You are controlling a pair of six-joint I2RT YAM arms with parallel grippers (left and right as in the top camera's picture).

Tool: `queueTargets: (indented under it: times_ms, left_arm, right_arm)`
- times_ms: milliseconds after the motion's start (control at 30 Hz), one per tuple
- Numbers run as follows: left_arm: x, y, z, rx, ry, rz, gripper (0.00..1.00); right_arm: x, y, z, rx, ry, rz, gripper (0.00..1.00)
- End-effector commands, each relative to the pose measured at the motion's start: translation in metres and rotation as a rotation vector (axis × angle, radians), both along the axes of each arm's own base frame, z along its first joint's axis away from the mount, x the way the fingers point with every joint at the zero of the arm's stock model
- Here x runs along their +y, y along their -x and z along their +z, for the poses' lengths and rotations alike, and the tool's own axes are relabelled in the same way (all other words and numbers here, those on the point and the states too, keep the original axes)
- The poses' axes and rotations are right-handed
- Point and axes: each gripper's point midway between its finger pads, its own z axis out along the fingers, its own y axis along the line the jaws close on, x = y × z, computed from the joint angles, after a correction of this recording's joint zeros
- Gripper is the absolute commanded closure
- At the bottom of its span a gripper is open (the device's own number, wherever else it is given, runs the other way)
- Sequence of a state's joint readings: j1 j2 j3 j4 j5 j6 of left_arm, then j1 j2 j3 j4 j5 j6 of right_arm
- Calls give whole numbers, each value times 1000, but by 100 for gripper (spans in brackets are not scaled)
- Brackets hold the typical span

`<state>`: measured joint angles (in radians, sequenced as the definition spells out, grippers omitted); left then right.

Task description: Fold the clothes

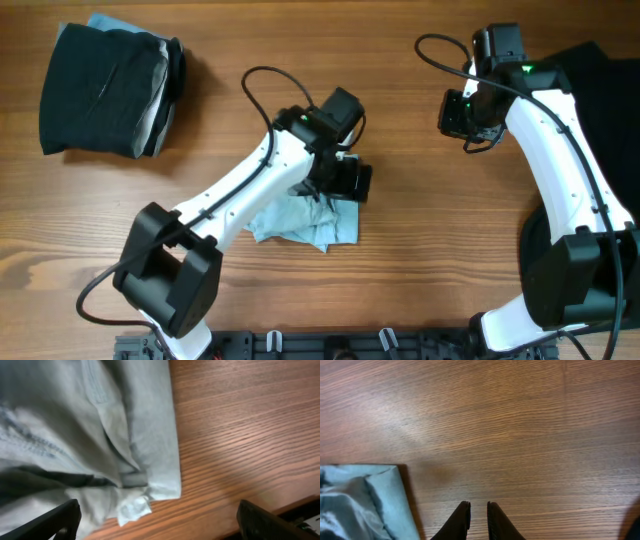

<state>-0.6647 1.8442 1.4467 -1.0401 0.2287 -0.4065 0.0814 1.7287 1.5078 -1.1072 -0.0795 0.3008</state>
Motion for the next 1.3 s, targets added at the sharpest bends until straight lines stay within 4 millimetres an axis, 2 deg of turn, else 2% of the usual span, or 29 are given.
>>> queueTargets:
  times_ms: [0,67,133,233,300,367,433,467,500,533,600,700,833,933,1033,1100,1233,1267]
  left_arm:
    - [20,-25,39,-68,-21,91,0]
    - [44,-37,62,-108,-61,138,0]
    - [72,-46,80,-145,-107,194,0]
    - [121,-54,96,-172,-167,285,0]
    - [153,-59,102,-168,-180,372,9]
    - [181,-63,106,-161,-182,453,29]
    - [210,-66,110,-146,-153,550,64]
    - [218,-67,112,-139,-126,561,73]
    - [225,-68,113,-134,-96,566,86]
    - [232,-68,114,-130,-69,575,89]
    - [248,-69,116,-125,-34,611,91]
    - [271,-70,118,-126,-2,657,91]
    - [285,-67,120,-122,22,680,91]
    - [290,-66,119,-123,18,684,91]
    - [290,-67,120,-135,17,663,89]
    - [290,-68,120,-139,18,664,88]
    - [291,-71,120,-151,19,664,87]
    - [291,-72,120,-155,20,664,86]
  right_arm:
    - [15,1,2,-5,-66,102,83]
    - [30,4,5,-10,-139,189,83]
    - [56,11,12,-25,-255,322,77]
    - [91,24,20,-37,-358,479,70]
    - [116,33,22,-41,-370,570,68]
    - [143,40,21,-57,-369,656,66]
    - [182,52,19,-86,-374,767,61]
    - [197,56,15,-97,-364,804,59]
    - [211,59,10,-104,-336,819,49]
    - [222,61,3,-109,-300,826,42]
    - [247,67,-11,-124,-239,879,29]
    - [273,71,-32,-146,-164,943,25]
    - [281,71,-66,-127,-51,966,26]
    - [272,81,-84,-45,-27,968,34]
    - [272,83,-84,-36,-35,973,40]
    - [280,85,-82,-42,-84,989,44]
    - [306,102,-71,-41,-260,1064,62]
    - [312,108,-67,-42,-311,1099,69]
